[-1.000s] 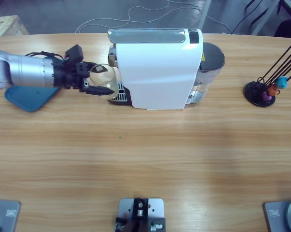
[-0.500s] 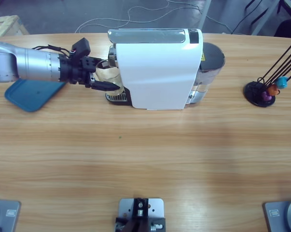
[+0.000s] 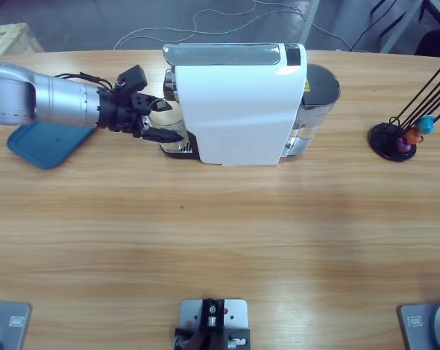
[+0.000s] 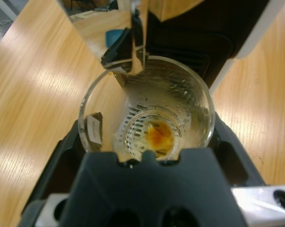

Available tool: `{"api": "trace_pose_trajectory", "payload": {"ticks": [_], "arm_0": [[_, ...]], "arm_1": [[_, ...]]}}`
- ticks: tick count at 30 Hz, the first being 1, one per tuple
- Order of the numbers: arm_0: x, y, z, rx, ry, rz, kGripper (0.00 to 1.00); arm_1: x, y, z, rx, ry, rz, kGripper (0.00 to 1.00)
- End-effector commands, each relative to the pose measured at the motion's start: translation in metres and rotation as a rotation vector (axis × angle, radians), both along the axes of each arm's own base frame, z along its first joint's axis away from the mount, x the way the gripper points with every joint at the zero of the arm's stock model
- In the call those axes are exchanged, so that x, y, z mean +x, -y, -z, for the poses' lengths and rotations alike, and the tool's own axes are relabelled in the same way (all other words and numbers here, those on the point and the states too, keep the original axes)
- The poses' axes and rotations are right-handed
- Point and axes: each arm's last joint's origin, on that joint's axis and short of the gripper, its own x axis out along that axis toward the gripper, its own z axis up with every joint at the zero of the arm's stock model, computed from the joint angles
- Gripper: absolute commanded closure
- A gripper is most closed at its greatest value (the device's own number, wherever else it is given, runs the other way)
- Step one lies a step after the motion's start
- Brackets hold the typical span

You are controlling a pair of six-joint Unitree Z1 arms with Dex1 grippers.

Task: Pour coffee

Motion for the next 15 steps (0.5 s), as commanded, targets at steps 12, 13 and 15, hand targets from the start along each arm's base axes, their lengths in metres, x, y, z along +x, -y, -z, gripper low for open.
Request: {"api": "trace_pose_trajectory", "payload": {"ticks": [12, 13, 15], "arm_0": [[-0.0024, 0.0173, 0.0189, 0.058, -0.077, -0.015, 0.018], [-0.0021, 0.0177, 0.0182, 0.052, -0.081, -0.016, 0.018], [-0.0010, 0.0170, 0.0184, 0.049, -0.084, -0.025, 0.018]], "arm_1": [[0.0061, -0.0117, 0.0105, -0.051, -0.009, 0.005, 0.000], [0.0062, -0.0118, 0.0105, -0.051, -0.009, 0.005, 0.000], [0.0065, -0.0126, 0.0109, -0.054, -0.010, 0.005, 0.000]]}}
